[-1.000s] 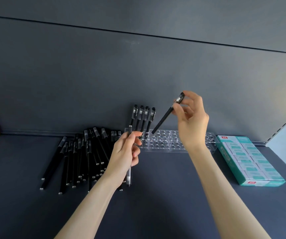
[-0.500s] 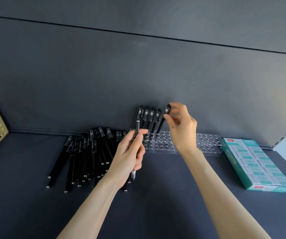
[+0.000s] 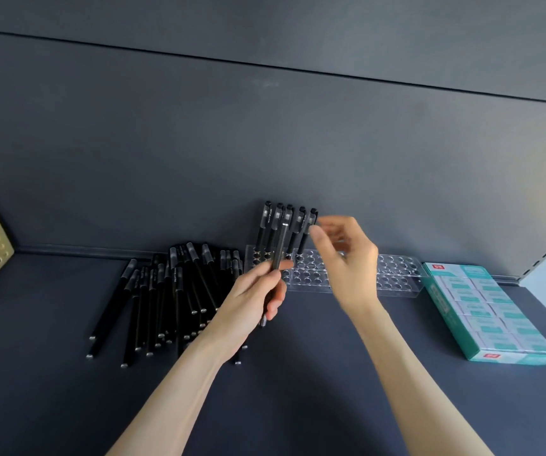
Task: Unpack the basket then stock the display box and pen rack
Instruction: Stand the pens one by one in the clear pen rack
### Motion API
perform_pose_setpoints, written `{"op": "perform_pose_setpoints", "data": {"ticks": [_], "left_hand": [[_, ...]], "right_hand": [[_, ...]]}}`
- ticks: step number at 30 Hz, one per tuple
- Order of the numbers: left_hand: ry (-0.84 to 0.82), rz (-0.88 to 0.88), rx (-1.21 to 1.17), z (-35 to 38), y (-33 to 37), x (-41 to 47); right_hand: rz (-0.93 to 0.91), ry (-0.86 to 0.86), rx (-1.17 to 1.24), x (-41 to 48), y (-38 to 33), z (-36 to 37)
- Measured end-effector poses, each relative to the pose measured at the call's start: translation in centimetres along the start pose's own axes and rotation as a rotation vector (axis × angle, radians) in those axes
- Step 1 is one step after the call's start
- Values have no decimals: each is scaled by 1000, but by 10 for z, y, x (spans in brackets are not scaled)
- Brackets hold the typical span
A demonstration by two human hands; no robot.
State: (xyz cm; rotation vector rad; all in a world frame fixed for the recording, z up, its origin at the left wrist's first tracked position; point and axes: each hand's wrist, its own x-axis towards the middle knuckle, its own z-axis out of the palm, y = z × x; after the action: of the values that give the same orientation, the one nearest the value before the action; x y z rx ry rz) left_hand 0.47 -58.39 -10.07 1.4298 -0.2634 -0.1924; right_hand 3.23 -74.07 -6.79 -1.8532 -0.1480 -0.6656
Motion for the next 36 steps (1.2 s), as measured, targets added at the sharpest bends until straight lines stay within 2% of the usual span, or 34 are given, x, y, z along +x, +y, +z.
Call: {"op": "perform_pose_setpoints", "data": {"ticks": [2,4,9,12,14,16,19,22,28,31,33,36], "left_hand": [[-14,17,107,3,-1,-2],[-19,45,158,7,0,-3],[57,12,48,6,2,-2],[251,64,-58,0,4,0],[376,117,-147,-5,7,1],[407,149,-181,-9,8,1],[347,160,-158,-9,8,0],[269,158,-136,-5,9,-3],[164,114,62,2,10,-7],[121,80,77,6,9,-7],[122,68,85,5,9,-6],[161,82,156,3,7,-4]], "right_hand": [[100,-174,129,-5,-6,-2],[120,-269,180,-8,-9,-2],[175,-117,377,-6,-11,-10],[242,-94,413,-5,-9,-23],[262,-208,341,-8,-6,-31],[292,-393,254,-13,-4,-34],[332,-602,180,-22,-3,-29],[313,-706,132,-26,-4,-23],[330,-525,358,-21,-11,-24],[306,-438,408,-20,-13,-24],[300,-396,413,-20,-13,-23],[299,-208,448,-17,-10,-25]]}}
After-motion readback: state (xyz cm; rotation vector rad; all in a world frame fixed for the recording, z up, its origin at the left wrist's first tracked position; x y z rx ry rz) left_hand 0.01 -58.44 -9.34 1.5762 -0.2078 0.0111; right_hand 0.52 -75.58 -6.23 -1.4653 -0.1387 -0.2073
